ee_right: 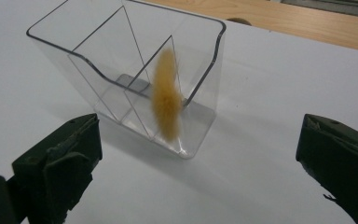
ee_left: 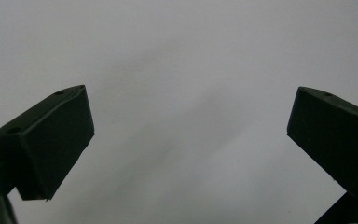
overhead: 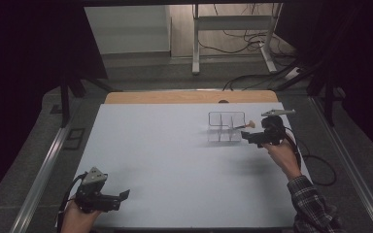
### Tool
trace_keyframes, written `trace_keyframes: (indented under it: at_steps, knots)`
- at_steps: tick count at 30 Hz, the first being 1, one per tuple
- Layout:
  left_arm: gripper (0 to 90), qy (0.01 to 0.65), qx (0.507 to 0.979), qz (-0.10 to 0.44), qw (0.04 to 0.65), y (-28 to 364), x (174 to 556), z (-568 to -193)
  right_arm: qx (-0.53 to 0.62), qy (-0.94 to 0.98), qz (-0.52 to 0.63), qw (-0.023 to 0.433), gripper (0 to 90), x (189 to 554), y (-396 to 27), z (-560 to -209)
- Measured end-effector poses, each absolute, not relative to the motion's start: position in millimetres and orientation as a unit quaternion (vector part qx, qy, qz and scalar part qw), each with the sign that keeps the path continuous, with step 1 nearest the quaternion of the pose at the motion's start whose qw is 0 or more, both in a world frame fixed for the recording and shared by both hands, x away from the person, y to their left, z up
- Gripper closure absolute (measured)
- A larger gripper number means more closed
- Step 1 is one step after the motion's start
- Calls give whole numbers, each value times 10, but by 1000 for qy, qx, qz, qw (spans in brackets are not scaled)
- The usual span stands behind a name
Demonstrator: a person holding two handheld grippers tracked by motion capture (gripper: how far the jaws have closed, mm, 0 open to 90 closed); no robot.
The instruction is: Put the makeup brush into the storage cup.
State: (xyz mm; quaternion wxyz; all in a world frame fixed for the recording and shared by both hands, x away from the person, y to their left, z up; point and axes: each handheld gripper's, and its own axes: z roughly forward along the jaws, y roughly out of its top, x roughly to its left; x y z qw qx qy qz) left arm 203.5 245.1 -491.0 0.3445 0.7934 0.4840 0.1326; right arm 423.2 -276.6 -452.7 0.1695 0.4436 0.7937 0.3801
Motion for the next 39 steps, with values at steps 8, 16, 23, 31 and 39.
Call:
trace_keyframes:
  at_steps: [8, 16, 23, 31, 39]
  knots:
    - [10, 484, 794, 133, 344, 2450, 2035, -4910, 438, 799, 377, 166, 4, 4152, -2805, -4525]
    - [10, 484, 794, 133, 344, 2449, 2035, -4911, 436, 802, 373, 165, 4, 4104, -2842, -4520]
    - [10, 484, 794, 132, 344, 2449, 2036, -4911, 438, 804, 368, 163, 1, 4054, -2865, -4522]
    - [10, 483, 794, 133, 343, 2447, 2036, -4911, 435, 809, 362, 158, 0, 3981, -2865, -4542]
    - [10, 483, 795, 132, 343, 2447, 2036, -4912, 424, 819, 350, 163, 0, 3922, -2855, -4562]
